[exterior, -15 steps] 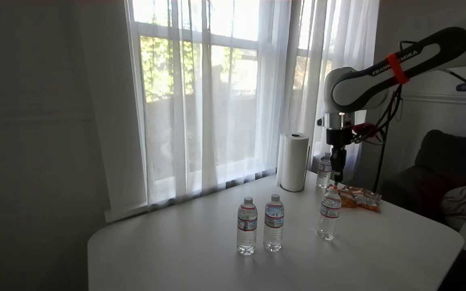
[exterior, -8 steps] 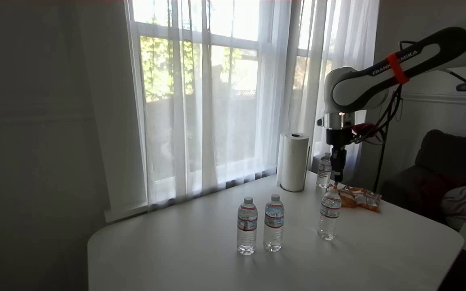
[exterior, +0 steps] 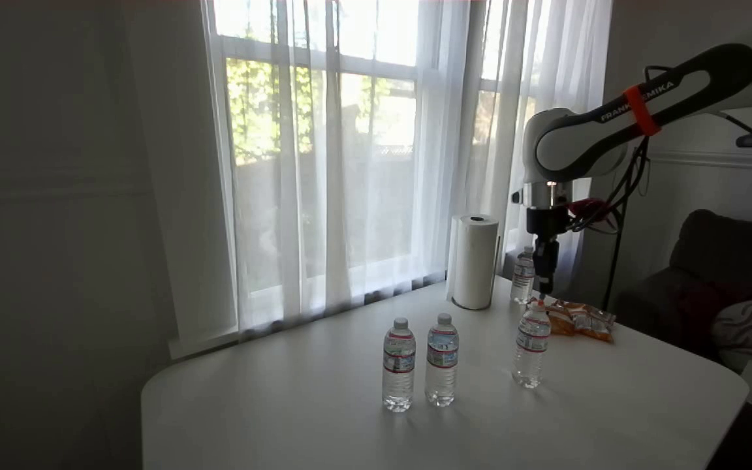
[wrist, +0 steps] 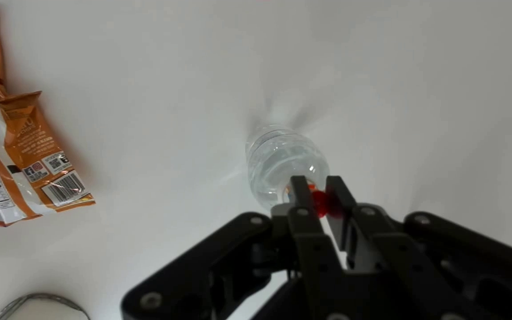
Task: Pick up the water bottle to the far right and move it to the left, pick up the small orange toy and put it on top of the rightmost water bottle
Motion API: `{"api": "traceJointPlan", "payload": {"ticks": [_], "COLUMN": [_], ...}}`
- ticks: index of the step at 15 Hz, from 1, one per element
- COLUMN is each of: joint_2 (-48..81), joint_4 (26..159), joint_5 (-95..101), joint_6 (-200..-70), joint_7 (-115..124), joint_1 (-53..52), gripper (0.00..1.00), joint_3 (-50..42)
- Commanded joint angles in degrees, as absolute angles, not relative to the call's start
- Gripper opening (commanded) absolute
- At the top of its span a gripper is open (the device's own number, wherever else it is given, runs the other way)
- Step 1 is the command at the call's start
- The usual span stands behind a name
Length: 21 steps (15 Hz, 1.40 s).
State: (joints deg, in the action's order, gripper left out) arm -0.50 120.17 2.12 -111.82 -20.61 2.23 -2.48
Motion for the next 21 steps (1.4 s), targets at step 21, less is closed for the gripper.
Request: {"api": "traceJointPlan", "payload": {"ticks": [21], "joint_2": [-1.2], "joint_4": [121.3], "joint_5": [1.0], "joint_6": [-113.3], "joint_7": [-22.0], "joint_1": [2.2], "gripper": [0.04], "joint_3": [-2.4]}}
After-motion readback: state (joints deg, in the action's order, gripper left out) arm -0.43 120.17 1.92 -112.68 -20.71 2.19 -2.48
